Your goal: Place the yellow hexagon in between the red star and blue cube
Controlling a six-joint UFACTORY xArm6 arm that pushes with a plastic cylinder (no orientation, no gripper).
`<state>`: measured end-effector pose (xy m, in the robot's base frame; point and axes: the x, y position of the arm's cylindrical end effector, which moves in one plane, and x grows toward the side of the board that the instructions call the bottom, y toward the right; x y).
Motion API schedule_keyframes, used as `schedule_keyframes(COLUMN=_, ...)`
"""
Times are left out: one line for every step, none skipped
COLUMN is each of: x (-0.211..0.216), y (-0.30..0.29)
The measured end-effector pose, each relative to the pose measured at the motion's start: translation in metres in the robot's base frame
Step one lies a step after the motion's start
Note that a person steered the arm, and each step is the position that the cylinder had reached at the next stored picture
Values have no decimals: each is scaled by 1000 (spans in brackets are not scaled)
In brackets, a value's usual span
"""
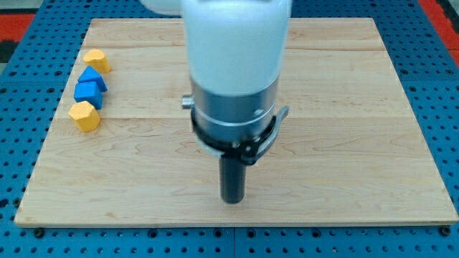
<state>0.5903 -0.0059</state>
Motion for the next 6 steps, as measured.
schedule_keyframes(x=4, y=-15)
schedule_keyframes(x=-1, y=-79)
schedule_keyframes(x=-4, y=-139)
schedule_keyframes(x=-13, y=-186)
schedule_keyframes(x=-41, y=-187)
schedule_keyframes(x=-58, y=-187)
